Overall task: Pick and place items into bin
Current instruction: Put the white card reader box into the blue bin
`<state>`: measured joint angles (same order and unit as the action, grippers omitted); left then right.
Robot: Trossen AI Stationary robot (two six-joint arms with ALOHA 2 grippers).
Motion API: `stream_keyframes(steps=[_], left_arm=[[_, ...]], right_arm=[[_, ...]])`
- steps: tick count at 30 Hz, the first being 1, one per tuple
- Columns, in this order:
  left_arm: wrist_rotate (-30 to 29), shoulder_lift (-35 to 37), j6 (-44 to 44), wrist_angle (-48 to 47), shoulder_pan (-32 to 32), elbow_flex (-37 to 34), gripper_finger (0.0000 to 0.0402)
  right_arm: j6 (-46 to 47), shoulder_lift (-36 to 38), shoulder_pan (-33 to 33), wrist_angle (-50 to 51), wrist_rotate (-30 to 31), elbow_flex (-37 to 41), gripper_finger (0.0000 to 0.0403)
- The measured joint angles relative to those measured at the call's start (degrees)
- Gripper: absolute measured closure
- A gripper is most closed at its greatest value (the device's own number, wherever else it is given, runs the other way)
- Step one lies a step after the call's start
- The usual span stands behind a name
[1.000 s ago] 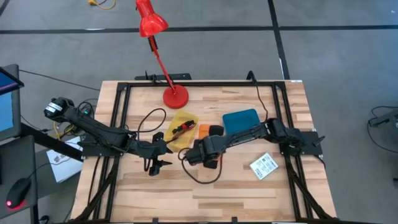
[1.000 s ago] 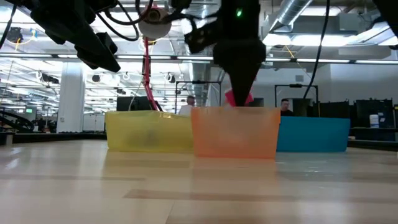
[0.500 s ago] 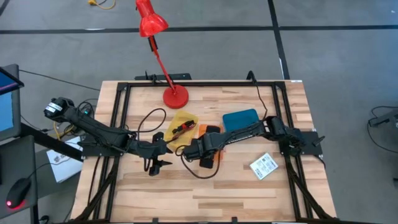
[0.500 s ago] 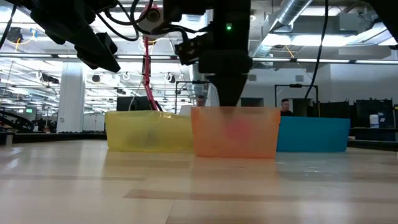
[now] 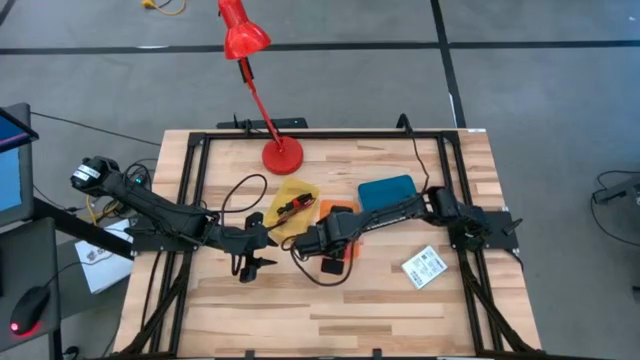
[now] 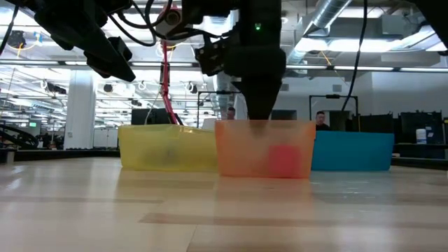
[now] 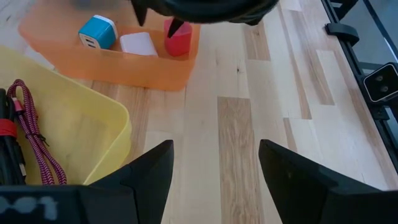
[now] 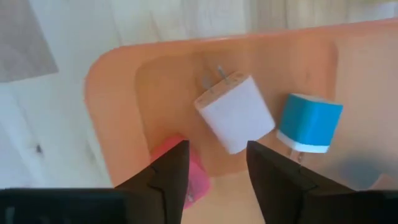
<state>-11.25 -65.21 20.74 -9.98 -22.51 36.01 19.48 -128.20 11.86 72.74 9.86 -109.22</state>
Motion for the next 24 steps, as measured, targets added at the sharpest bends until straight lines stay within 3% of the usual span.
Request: stream_keyframes(steps=[11, 14, 20, 24], left_arm=[[-0.04, 0.00, -0.01, 0.01, 0.01, 0.00, 0.0175], [-0.04, -0.02, 0.01, 0.28, -0.01, 0.00, 0.0175], [-0.10, -0.02, 1.58, 0.96, -0.01, 0.00, 0.0175], [-0.11, -0.02, 4.85, 1.10, 0.01, 0.00, 0.0175]], right_arm=[[0.70, 0.71, 7.80, 17.58, 2.46, -14.17, 0.0307], [-4.59, 4.91, 10.57, 17.41, 2.64, -15.60, 0.0310], [-0.05, 17.82, 13.40, 17.23, 5.86, -15.89, 0.0310], [3.54, 27.48, 16.40, 16.84, 13.42, -15.98, 0.0310]])
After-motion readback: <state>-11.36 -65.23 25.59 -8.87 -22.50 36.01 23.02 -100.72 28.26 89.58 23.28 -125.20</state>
